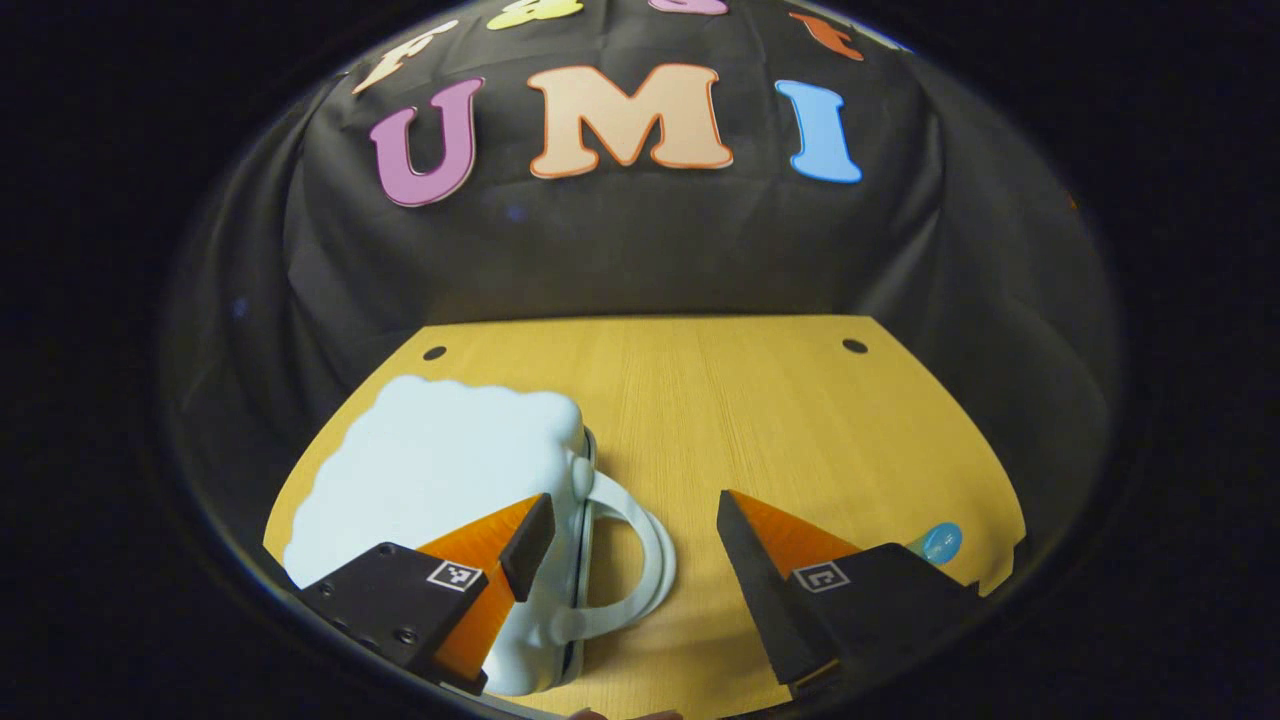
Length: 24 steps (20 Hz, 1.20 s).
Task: First open the suitcase, pack the skin care products into it, and then close the suitcase.
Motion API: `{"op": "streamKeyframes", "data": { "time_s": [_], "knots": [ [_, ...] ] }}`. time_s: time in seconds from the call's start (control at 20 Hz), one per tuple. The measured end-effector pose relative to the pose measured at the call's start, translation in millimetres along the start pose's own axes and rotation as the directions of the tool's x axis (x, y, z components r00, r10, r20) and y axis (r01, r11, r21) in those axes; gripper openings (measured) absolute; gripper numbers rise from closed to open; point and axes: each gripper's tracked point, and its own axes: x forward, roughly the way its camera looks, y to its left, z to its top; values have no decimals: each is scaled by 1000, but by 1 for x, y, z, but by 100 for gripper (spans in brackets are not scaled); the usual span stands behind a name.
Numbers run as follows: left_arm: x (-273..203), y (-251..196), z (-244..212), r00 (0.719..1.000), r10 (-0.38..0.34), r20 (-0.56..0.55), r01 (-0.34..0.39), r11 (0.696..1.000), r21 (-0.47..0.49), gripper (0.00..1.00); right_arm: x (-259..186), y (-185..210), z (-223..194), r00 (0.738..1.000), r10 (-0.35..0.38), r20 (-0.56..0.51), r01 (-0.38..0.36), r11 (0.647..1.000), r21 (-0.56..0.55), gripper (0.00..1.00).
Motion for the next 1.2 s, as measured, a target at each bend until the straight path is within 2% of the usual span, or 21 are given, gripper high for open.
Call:
{"op": "streamKeyframes", "data": {
  "time_s": [0.15, 0.5, 0.7, 0.85, 0.95, 1.0, 1.1, 1.2],
  "knots": [
    [14, -12, -17, 997, -22, -76, 22, 1000, 5, 96, -2, -3, -6, 1000, -7, -18, 6, 1000, -15, 99],
    [47, -23, -48, 967, -55, -250, 38, 996, -75, 96, -3, 0, -13, 999, 2, -37, -4, 999, -36, 99],
    [65, -27, -64, 940, -70, -333, 34, 993, -113, 93, -2, 4, -18, 999, 10, -47, -13, 999, -49, 99],
    [66, -33, -69, 927, -107, -360, 64, 990, -129, 89, -3, 1, -21, 999, 5, -47, -8, 998, -59, 99],
    [65, -24, -66, 934, -74, -349, 41, 994, -103, 70, -6, -1, -21, 999, 1, -48, -4, 998, -58, 99],
    [63, -21, -65, 936, -66, -346, 33, 994, -102, 51, -6, -1, -22, 999, 1, -51, -4, 998, -56, 99],
    [62, -16, -67, 932, -66, -357, 22, 992, -125, 24, -6, 1, -26, 998, 5, -56, -8, 999, -51, 99],
    [59, -16, -64, 928, -95, -360, 38, 986, -160, 17, -8, 4, -25, 999, 16, -52, -19, 999, -50, 99]
  ]
}}
